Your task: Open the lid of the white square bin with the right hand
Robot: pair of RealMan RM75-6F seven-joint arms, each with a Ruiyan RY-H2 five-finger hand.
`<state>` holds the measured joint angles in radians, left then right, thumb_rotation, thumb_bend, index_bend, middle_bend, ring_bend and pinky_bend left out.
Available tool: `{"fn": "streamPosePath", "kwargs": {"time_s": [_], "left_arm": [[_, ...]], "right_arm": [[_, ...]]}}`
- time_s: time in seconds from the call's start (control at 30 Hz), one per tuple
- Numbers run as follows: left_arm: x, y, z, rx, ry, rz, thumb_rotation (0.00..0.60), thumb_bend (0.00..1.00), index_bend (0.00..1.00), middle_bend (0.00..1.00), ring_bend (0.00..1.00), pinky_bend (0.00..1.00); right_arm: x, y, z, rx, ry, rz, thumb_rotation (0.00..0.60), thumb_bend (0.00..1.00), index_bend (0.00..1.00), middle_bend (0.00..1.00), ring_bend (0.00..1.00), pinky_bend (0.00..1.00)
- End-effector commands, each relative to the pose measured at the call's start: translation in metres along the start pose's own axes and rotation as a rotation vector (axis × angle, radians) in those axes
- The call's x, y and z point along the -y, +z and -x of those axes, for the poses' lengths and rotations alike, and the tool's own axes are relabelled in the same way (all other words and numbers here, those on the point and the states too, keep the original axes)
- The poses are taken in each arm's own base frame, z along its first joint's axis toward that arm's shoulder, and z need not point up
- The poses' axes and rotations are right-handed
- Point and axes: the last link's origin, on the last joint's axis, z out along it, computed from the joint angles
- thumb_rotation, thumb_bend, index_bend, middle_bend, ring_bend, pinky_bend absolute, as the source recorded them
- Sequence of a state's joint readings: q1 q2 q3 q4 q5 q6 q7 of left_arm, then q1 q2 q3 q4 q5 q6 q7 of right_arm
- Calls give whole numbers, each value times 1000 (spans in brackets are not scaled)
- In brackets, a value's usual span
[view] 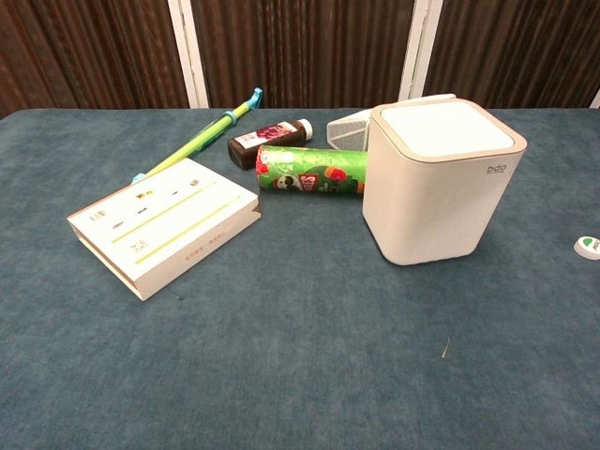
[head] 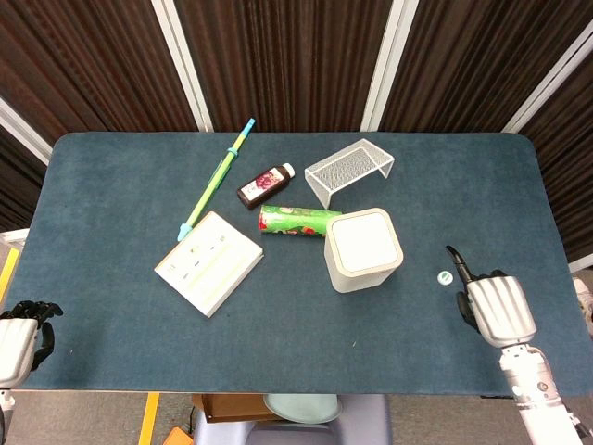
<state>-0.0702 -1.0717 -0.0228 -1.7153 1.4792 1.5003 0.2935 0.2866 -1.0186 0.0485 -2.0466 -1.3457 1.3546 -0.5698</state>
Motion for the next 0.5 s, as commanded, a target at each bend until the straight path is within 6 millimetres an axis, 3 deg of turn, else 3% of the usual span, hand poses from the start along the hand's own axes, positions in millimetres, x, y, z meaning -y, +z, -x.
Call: {"fn": "streamPosePath", "kwargs": {"time_s": [0.03, 0.17, 0.5], "left_arm": [[0, 0, 0, 2, 2, 1, 600, 726, 435, 432, 329, 538], [2, 0, 1, 10, 14, -7, 600, 727, 435, 432, 329, 538], [0, 0, 0, 11, 25, -6, 600, 728, 435, 432, 329, 538]], "right_arm": [[34, 21, -14, 146, 31, -81, 600, 634, 223, 762, 813, 694], [49, 37, -13, 206, 15, -102, 600, 651, 248, 765, 815, 697], [83, 50, 0, 262, 38, -184, 600, 652, 256, 766, 815, 697]]}}
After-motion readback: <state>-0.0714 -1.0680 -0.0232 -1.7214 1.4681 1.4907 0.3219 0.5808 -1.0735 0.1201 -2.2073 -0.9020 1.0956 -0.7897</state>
